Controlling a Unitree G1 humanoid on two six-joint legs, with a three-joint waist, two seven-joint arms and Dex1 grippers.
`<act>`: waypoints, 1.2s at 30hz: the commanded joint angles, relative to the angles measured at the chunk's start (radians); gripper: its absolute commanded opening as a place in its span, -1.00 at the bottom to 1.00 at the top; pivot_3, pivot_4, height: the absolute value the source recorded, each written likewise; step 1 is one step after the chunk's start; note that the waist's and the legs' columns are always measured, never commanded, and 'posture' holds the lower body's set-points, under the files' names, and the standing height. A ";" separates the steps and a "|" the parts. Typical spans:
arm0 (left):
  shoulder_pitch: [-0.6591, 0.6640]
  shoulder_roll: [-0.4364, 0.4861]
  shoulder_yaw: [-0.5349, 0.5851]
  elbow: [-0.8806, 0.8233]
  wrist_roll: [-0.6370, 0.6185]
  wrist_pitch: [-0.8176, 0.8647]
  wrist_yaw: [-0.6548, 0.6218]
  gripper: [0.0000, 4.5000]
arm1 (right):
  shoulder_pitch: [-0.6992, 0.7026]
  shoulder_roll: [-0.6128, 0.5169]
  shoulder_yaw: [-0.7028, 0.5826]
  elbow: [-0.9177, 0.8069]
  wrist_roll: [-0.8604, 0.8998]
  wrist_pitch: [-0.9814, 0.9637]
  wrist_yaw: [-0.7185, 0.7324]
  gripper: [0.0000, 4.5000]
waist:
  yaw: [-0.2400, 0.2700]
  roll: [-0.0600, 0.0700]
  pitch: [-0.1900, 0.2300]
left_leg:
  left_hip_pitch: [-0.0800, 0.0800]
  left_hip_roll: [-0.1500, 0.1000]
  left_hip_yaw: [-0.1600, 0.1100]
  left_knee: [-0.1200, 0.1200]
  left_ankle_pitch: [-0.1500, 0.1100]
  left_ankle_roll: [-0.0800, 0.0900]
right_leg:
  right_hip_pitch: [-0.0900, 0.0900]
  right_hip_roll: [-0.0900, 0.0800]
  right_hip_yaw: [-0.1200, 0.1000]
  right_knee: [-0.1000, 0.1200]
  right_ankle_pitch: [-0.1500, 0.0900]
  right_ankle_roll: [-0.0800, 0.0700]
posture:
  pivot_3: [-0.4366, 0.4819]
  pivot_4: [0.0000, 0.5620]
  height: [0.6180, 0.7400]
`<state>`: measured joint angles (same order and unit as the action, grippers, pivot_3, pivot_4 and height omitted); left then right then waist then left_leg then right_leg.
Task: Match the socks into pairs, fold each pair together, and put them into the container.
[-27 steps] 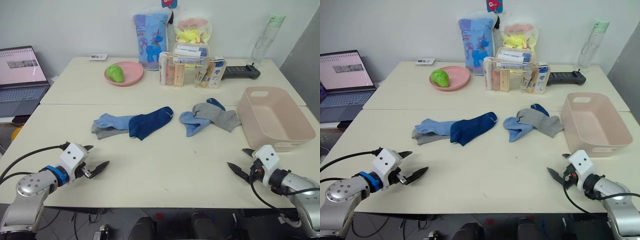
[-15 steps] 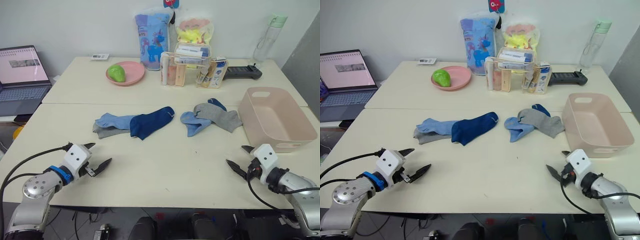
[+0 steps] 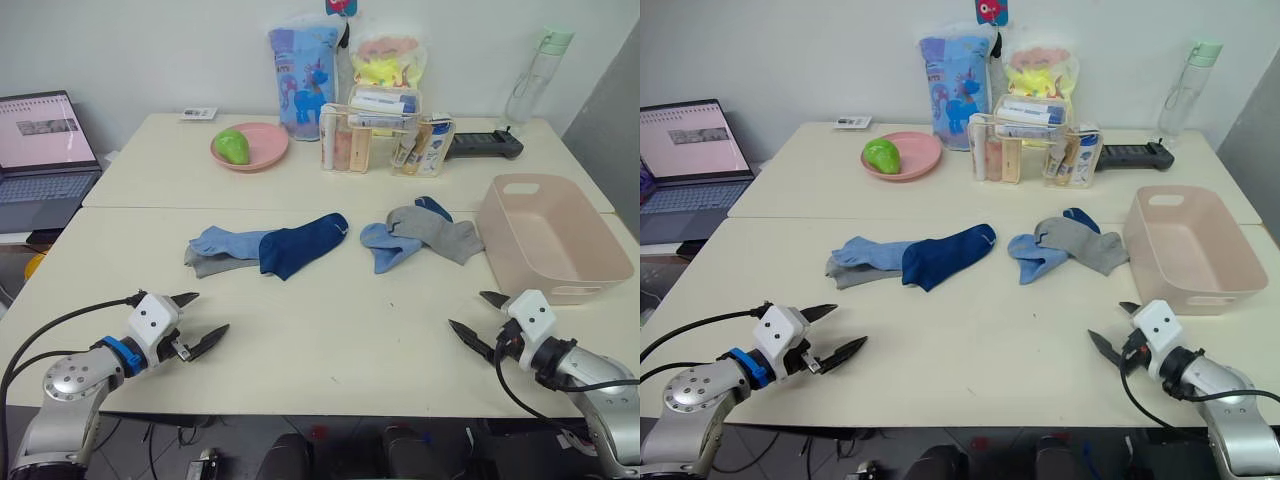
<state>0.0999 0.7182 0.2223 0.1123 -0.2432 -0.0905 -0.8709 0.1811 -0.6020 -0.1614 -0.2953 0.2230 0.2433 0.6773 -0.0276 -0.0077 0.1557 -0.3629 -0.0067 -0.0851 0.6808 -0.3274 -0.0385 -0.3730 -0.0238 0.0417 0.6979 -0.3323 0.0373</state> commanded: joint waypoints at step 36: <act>-0.002 -0.063 -0.060 -0.132 -0.063 0.111 -0.039 1.00 | -0.145 0.003 0.079 -0.120 0.010 0.044 -0.003 0.98 | -0.001 0.000 0.000 | 0.000 0.000 -0.001 0.000 0.000 0.000 | 0.000 0.000 -0.001 0.000 0.000 0.000 | -0.05 -0.47 0.39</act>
<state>0.0912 0.6526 0.1650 0.0214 -0.2821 0.0180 -0.8903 0.0496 -0.5991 -0.0754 -0.4053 0.2424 0.3131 0.6833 -0.0287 -0.0081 0.1560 -0.3631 -0.0067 -0.0857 0.6811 -0.3274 -0.0386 -0.3731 -0.0237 0.0411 0.6978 -0.3323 0.0373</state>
